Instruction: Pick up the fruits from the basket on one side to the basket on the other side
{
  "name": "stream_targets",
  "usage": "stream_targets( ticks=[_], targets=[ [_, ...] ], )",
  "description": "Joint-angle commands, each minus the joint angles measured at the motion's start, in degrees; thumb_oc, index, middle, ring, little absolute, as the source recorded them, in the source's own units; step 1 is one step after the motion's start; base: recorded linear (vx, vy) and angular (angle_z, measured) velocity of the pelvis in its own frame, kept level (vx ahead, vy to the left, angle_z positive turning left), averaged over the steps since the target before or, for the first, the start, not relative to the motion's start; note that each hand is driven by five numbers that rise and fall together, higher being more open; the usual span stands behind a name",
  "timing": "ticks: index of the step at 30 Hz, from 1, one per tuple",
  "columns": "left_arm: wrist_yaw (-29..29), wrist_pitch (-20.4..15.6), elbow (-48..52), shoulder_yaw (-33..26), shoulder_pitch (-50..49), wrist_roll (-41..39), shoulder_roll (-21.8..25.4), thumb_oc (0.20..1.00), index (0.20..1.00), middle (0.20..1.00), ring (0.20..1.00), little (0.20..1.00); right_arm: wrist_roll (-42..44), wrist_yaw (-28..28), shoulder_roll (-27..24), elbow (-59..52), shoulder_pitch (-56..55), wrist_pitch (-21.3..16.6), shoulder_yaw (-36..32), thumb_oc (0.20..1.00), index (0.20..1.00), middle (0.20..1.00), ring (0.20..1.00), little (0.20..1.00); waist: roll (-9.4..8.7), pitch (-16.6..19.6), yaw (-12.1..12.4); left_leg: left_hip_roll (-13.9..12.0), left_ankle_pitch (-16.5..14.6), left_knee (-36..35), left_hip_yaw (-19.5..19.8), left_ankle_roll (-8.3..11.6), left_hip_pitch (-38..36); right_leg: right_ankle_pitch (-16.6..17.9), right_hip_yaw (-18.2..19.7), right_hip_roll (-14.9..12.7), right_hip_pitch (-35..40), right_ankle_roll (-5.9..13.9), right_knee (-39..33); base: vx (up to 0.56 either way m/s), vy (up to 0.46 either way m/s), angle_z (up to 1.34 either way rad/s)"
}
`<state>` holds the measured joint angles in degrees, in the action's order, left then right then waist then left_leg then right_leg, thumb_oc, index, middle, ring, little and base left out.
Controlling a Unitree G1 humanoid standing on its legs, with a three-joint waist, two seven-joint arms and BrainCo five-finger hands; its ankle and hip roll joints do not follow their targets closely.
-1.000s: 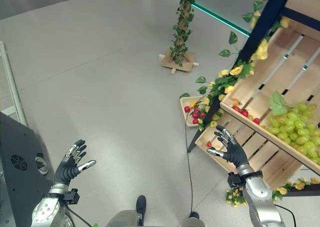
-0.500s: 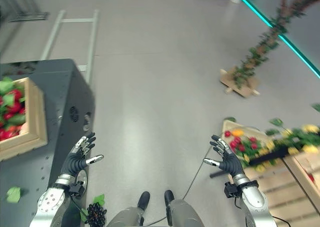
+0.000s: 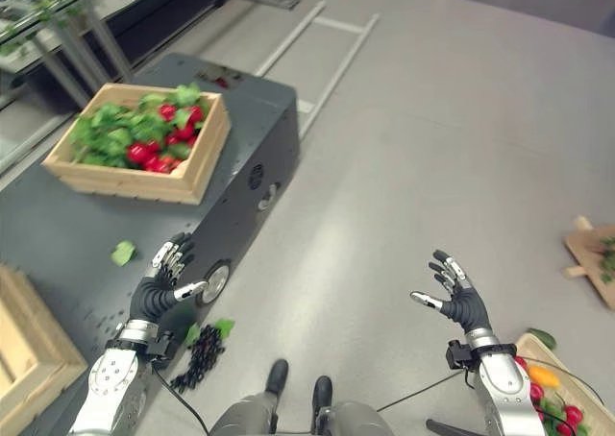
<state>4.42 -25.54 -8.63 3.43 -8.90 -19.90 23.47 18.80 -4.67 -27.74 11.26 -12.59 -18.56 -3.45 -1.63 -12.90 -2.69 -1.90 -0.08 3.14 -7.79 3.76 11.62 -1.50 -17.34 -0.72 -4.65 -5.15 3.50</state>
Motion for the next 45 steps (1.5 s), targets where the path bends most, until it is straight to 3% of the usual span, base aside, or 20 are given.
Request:
stream_targets(
  ticks=[1,2,5,10,11,16,19,22,23,25,26,28,30,32,33,35,39,45],
  targets=[
    [-0.87,-2.58,1.97,-3.08,1.91,-0.15,1.07,1.000,1.000,1.000,1.000,1.000,-0.16,1.67,-1.28,-2.74,1.43,-3.86,-3.22,1.000,1.000,1.000,1.000,1.000,-0.24,0.97,-1.49,-0.60,5.10,-1.44,-1.47,1.32,-2.74,-2.41,5.52,-1.96,2.13,10.99,0.34,-0.07,-0.007,0.87],
    [-0.49,-2.85,3.03,-3.50,1.36,0.73,1.44,1.000,1.000,1.000,1.000,1.000,-0.06,1.15,-1.34,-2.65,1.68,-3.62,-3.32,1.000,1.000,1.000,1.000,1.000,-0.78,0.63,-1.21,-1.01,2.90,1.58,0.94,1.53,-3.86,-2.47,4.19,-2.98,2.69,10.43,0.49,-0.07,-0.011,0.51],
    [-0.39,-3.18,3.08,-3.40,1.99,0.32,1.51,1.000,1.000,1.000,1.000,1.000,1.24,0.87,-1.10,-2.09,1.93,-3.89,-2.80,1.000,1.000,1.000,1.000,1.000,-1.26,0.65,-1.23,-3.28,0.34,3.01,-0.06,1.77,-6.74,-3.40,1.49,-4.06,2.48,9.95,1.96,-0.07,0.013,0.51],
    [-0.15,-3.56,4.18,-2.30,3.68,0.33,2.46,1.000,1.000,1.000,1.000,1.000,1.97,0.78,-0.55,-3.14,1.42,-3.68,-2.14,1.000,1.000,1.000,1.000,1.000,-0.85,1.46,-1.98,-6.43,0.71,0.80,-3.58,3.18,-8.54,-3.10,-3.65,-5.89,3.16,10.29,2.22,0.00,0.130,1.18],
    [-0.30,-3.80,4.20,-1.99,4.30,0.33,2.89,1.000,1.000,1.000,1.000,1.000,2.17,0.89,-0.30,-3.42,1.18,-3.92,-2.13,1.000,1.000,1.000,1.000,1.000,-0.68,1.41,-2.49,-6.70,1.37,-0.97,-6.19,3.41,-8.89,-2.91,-4.74,-6.30,3.73,10.71,1.96,0.03,0.249,0.66],
    [-0.69,-3.89,5.70,-3.21,2.53,1.59,4.35,1.000,1.000,1.000,1.000,1.000,1.91,0.90,0.93,-2.63,3.04,-3.28,-0.20,1.000,1.000,1.000,1.000,1.000,-1.47,1.27,-1.32,-4.88,0.88,-2.72,-5.65,2.48,-9.16,-1.18,-3.92,-7.46,3.11,11.92,1.85,0.06,0.245,0.37],
    [-0.94,-4.18,6.50,-5.63,0.11,1.84,5.33,1.000,1.000,1.000,1.000,1.000,1.63,-0.09,2.09,-1.88,4.56,-2.51,2.23,1.000,1.000,1.000,1.000,1.000,-2.82,0.94,0.34,-2.90,-1.10,-1.97,-5.68,0.43,-8.98,-0.07,-2.25,-9.91,2.36,13.55,3.42,0.07,0.263,-0.24],
    [-1.13,-3.89,5.80,-6.34,-0.66,1.89,5.58,1.000,1.000,1.000,1.000,1.000,1.11,-0.23,2.67,-1.64,4.97,-2.02,3.65,1.000,1.000,1.000,1.000,1.000,-3.01,0.63,0.88,-1.30,-2.90,-0.51,-5.39,-1.16,-8.90,0.17,-1.31,-12.41,0.97,14.58,9.50,0.09,0.283,0.00],
    [-0.89,-3.70,5.97,-6.51,-1.26,2.47,6.21,1.000,1.000,1.000,1.000,1.000,0.97,-0.43,2.93,-2.00,4.64,-1.75,3.81,1.000,1.000,1.000,1.000,1.000,-2.80,0.11,0.73,0.51,-3.92,0.20,-4.38,-2.76,-9.63,3.08,1.15,-14.19,-0.87,15.37,16.84,0.12,0.256,0.08],
    [-0.88,-3.69,6.00,-6.53,-1.24,2.47,6.22,1.000,1.000,1.000,1.000,1.000,0.97,-0.43,2.95,-2.01,4.66,-1.74,3.80,1.000,1.000,1.000,1.000,1.000,-2.81,0.32,0.77,0.52,-3.66,0.13,-4.46,-2.81,-9.32,3.33,1.21,-14.18,-1.21,15.31,16.75,0.07,0.164,0.18],
    [-0.79,-3.89,5.78,-6.13,-1.57,3.38,6.93,1.000,1.000,1.000,1.000,1.000,0.04,-0.95,3.03,-2.10,4.39,-1.85,4.39,1.000,1.000,1.000,1.000,1.000,-1.59,-1.10,-0.14,1.03,-3.40,-0.78,-2.97,-3.88,-11.07,5.12,4.66,-13.49,-4.20,15.24,23.71,0.08,0.193,0.25],
    [-0.94,-3.67,5.52,-6.23,-1.99,3.72,6.63,1.000,1.000,1.000,1.000,1.000,-0.33,-1.30,3.21,-2.38,4.32,-1.90,4.77,1.000,1.000,1.000,1.000,1.000,-0.53,-1.26,-0.26,0.78,-3.01,-2.13,-2.18,-4.07,-11.84,3.84,5.83,-12.25,-6.68,14.81,24.34,0.10,0.126,0.29],
    [-0.74,-3.85,5.59,-6.04,-1.76,3.41,6.51,1.000,1.000,1.000,1.000,1.000,-0.15,-1.78,2.93,-2.54,3.87,-1.62,4.85,1.000,1.000,1.000,1.000,1.000,-0.27,-0.80,-1.36,1.42,-2.53,-4.26,-0.36,-3.40,-12.62,0.44,9.62,-8.90,-7.95,13.95,17.01,0.12,-0.030,0.28],
    [-0.71,-3.94,5.56,-6.06,-1.65,3.20,6.62,1.000,1.000,1.000,1.000,1.000,0.07,-1.83,2.80,-2.55,3.82,-1.67,4.80,1.000,1.000,1.000,1.000,1.000,-0.38,-0.83,-1.50,1.42,-2.56,-4.41,-0.09,-3.03,-12.78,1.02,9.87,-8.83,-7.48,13.98,12.81,0.10,-0.094,0.28],
    [-1.26,-4.08,5.30,-6.42,-1.22,3.24,6.60,1.000,1.000,1.000,1.000,1.000,0.03,-1.70,2.65,-2.65,4.06,-1.60,5.25,1.000,1.000,1.000,1.000,1.000,-0.63,-1.06,-1.50,1.12,-2.65,-4.52,0.60,-2.19,-12.72,3.69,9.85,-10.01,-8.20,14.84,5.10,0.11,-0.189,0.54],
    [-0.80,-4.03,4.03,-5.30,-0.26,2.84,6.33,1.000,1.000,1.000,1.000,1.000,0.63,-2.00,2.55,-2.74,3.21,-1.43,4.92,1.000,1.000,1.000,1.000,1.000,-1.40,-0.52,-1.94,1.32,-2.61,-4.19,2.07,-1.72,-12.46,3.00,14.43,-8.70,-6.44,15.14,3.62,0.10,-0.216,0.50],
    [-0.87,-3.42,3.40,-4.39,0.54,2.26,4.87,1.000,1.000,1.000,1.000,1.000,1.51,-2.32,2.18,-3.70,1.64,-1.64,3.32,1.000,1.000,1.000,1.000,1.000,-1.52,0.67,-1.42,-1.10,-1.14,-4.99,2.13,0.57,-12.15,2.43,10.59,-7.31,-4.63,14.26,3.05,0.08,-0.279,0.60],
    [-0.24,-3.04,3.06,-1.86,2.54,1.78,3.64,1.000,1.000,1.000,1.000,1.000,2.42,-1.71,1.21,-3.66,0.43,-2.25,1.16,1.000,1.000,1.000,1.000,1.000,-1.21,1.36,-2.99,-3.13,-0.80,-3.28,3.52,2.32,-11.10,0.72,9.17,-5.43,-2.41,12.53,1.65,0.05,-0.191,0.25]
  ],
)
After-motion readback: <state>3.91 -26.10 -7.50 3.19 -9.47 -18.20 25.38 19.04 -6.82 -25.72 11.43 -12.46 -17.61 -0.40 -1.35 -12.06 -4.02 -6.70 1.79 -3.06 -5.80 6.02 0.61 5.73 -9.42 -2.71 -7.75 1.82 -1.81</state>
